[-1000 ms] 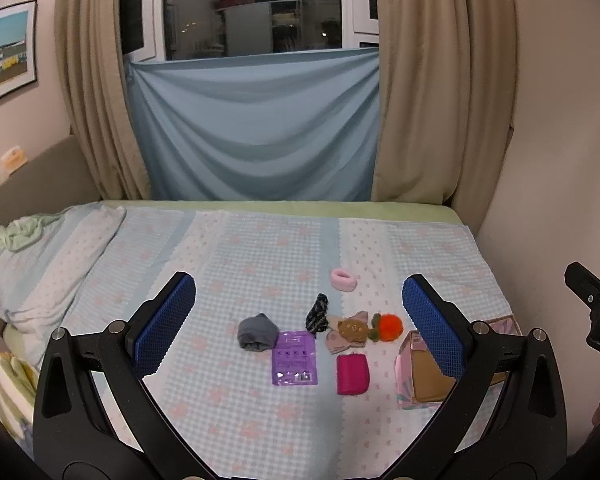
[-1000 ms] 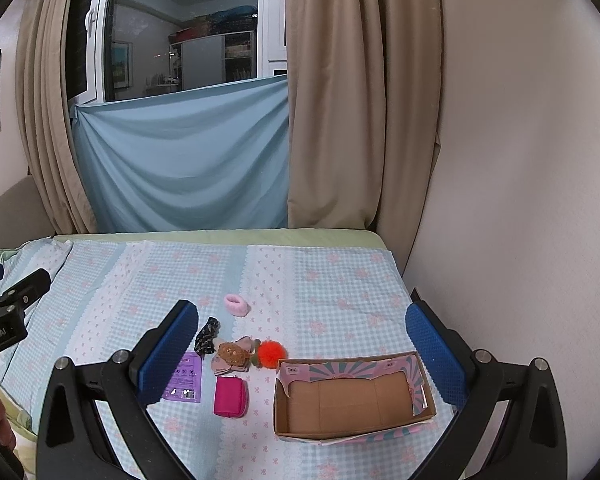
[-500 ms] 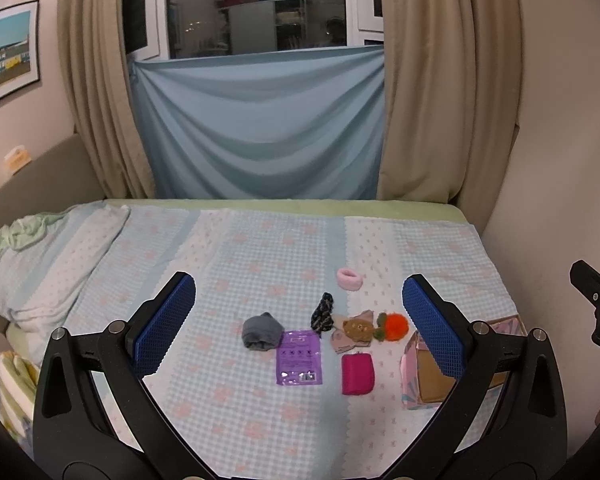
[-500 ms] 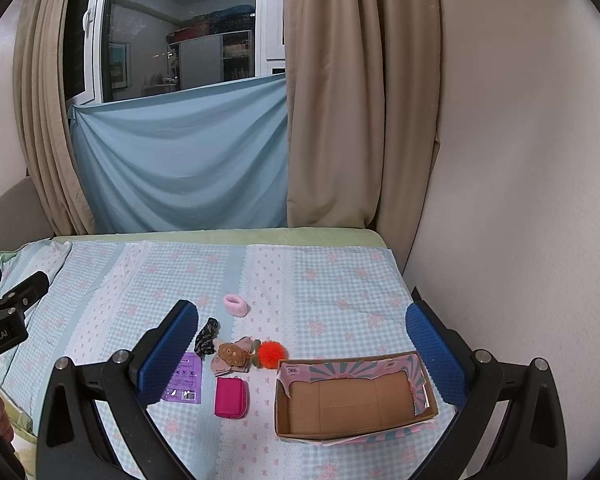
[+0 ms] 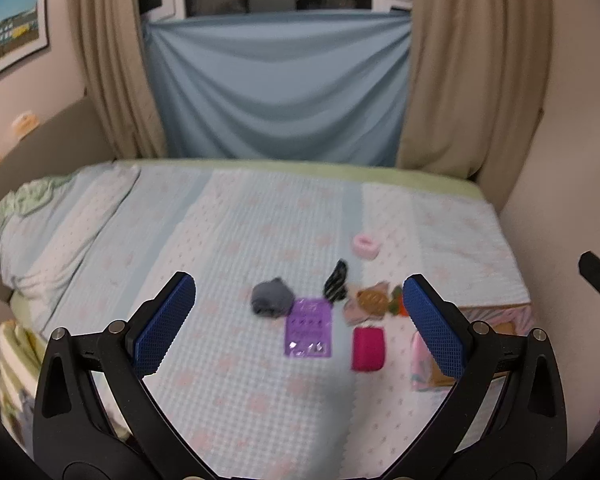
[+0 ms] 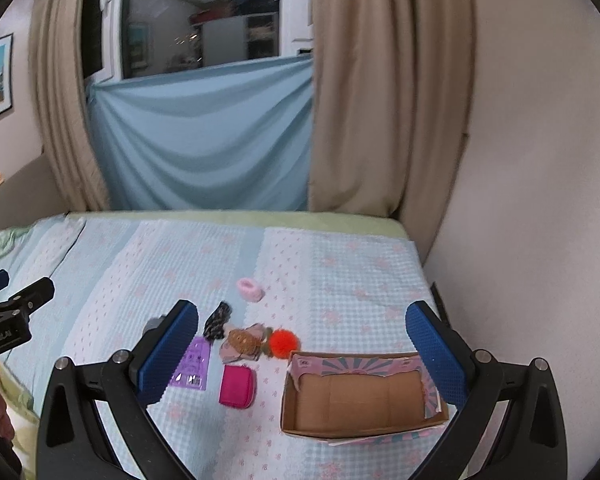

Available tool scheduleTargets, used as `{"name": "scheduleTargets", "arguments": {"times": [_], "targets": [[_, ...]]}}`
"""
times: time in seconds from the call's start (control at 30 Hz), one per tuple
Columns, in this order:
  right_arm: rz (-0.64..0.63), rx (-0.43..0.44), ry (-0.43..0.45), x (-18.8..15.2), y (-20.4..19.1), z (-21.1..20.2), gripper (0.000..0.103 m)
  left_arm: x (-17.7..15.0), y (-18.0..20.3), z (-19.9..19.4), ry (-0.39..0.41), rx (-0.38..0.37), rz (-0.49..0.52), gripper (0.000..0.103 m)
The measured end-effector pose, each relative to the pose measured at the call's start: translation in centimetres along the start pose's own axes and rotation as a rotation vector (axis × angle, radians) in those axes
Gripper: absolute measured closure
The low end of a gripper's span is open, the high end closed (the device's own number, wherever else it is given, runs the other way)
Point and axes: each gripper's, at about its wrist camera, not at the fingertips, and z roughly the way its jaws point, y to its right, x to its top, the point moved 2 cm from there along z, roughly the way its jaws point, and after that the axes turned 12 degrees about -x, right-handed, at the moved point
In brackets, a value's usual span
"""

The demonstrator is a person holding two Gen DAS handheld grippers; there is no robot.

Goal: Organize soft objects
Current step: 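Grasp the grey fuzzy pouch with the left gripper while the right gripper grasps the brown teddy keychain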

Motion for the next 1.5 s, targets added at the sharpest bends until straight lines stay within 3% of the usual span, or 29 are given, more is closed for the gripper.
{"name": "scheduleTargets", "arguments": {"times": [0.2,0.5,0.7,1.0,1.13,1.27,1.33,1.5], "targets": [[-0.033,0.027,-0.089,-1.6,-3.7,5.1,0.000,-2.5,-4.6,6.4,-0.127,0.003,-0.042,0.000],[-0.058,0.013,-0.237,-6.8,-12.2,15.5,0.000,-7.4,-12.4,21.7,-0.272,-0.071,-0.057,0.000],[-0.031,-0.019,-0.290,-10.8,-17.1,23.9,0.000,-10.8,-15.3,31.1,-0.327,-0.110,-0.041,0.000],[0.057,-0.084,-0.310,-14.9,-20.8,33.4,0.000,-14.4,-17.1,40.5,-0.341,-0.162,-0.035,0.001],[0.102,-0.123,-0.311,-15.9,-21.3,36.4,0.010,-15.5,-17.3,43.0,-0.324,-0.172,-0.053,0.001],[0.118,-0.149,-0.322,-16.6,-21.4,38.1,0.027,-16.2,-17.0,45.0,-0.324,-0.170,-0.053,0.002],[0.125,-0.148,-0.333,-16.9,-21.4,38.9,0.039,-16.3,-17.0,45.4,-0.321,-0.163,-0.049,0.013],[0.171,-0.140,-0.319,-17.3,-20.9,39.0,0.050,-16.0,-17.4,46.1,-0.322,-0.148,-0.056,0.031]]}}
